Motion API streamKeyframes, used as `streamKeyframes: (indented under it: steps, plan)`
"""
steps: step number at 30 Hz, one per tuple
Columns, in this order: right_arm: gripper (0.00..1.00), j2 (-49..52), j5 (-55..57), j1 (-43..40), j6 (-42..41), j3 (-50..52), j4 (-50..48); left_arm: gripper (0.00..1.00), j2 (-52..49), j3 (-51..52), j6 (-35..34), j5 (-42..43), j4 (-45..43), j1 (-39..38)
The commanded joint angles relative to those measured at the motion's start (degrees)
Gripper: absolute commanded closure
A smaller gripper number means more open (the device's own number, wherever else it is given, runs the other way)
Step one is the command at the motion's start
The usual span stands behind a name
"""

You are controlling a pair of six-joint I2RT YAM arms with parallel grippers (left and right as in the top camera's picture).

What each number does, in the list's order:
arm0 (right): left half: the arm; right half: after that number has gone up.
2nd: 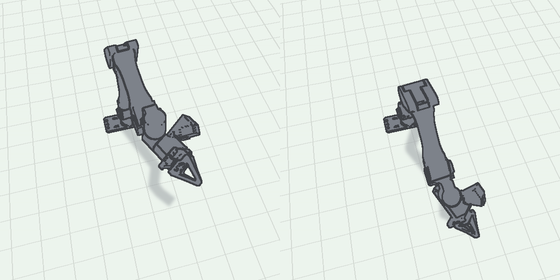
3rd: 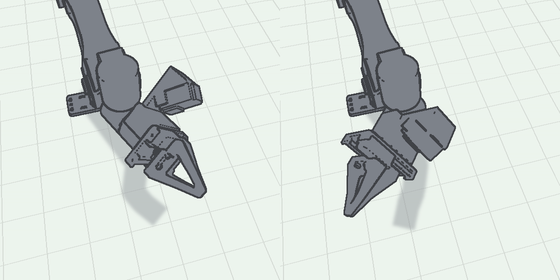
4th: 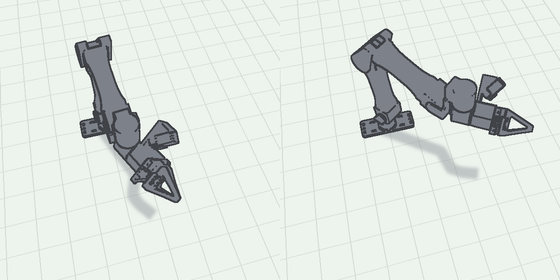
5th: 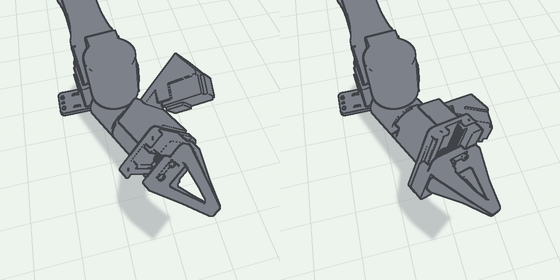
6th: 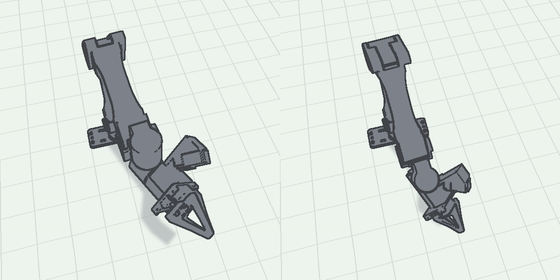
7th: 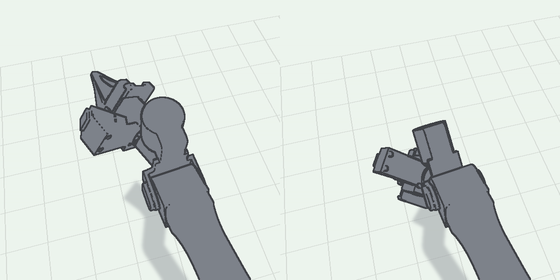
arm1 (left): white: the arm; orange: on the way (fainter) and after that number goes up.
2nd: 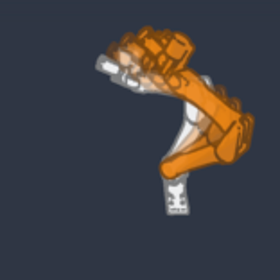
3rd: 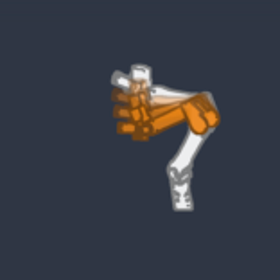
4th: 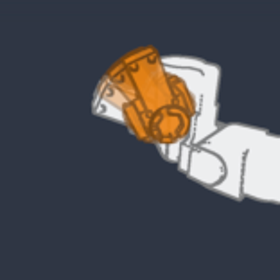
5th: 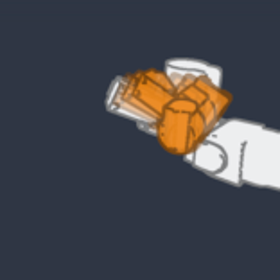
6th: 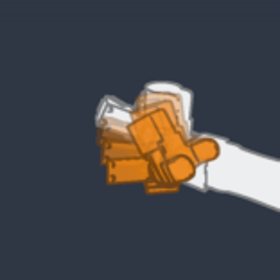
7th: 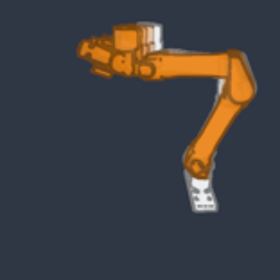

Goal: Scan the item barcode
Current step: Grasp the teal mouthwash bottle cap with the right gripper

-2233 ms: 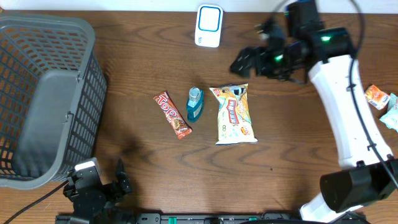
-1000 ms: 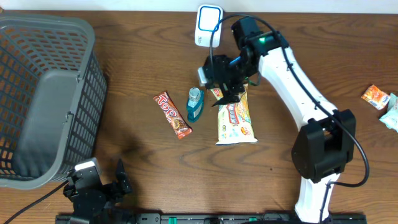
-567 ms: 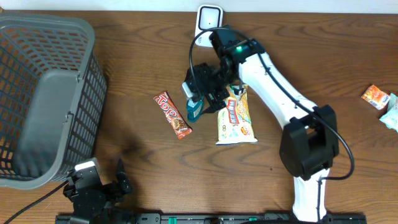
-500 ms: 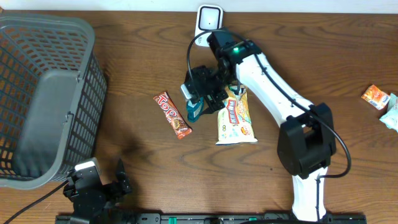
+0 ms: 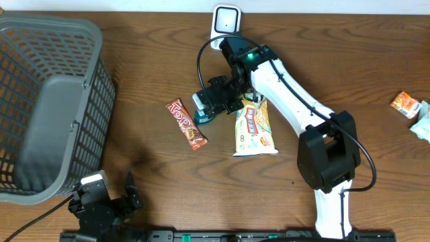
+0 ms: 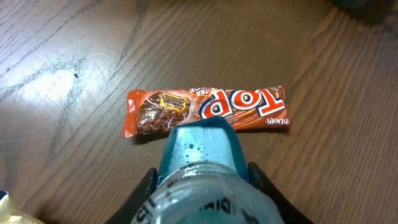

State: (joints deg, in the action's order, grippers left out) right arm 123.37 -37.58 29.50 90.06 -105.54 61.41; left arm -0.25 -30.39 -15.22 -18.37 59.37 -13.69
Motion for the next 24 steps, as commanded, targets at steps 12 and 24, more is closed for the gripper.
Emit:
streamKeyframes:
  steps: [12, 24]
  plan:
    - [0.74, 0.28, 15.65, 0.07, -55.82, 0.02, -17.64, 0.02, 0.09, -0.15, -0.11, -0.76, -0.04, 0.13]
    - [0.36, 0.28, 15.69, 0.07, -72.46, 0.02, -19.26, 0.02, 0.09, -0.15, -0.11, -0.76, -0.04, 0.13]
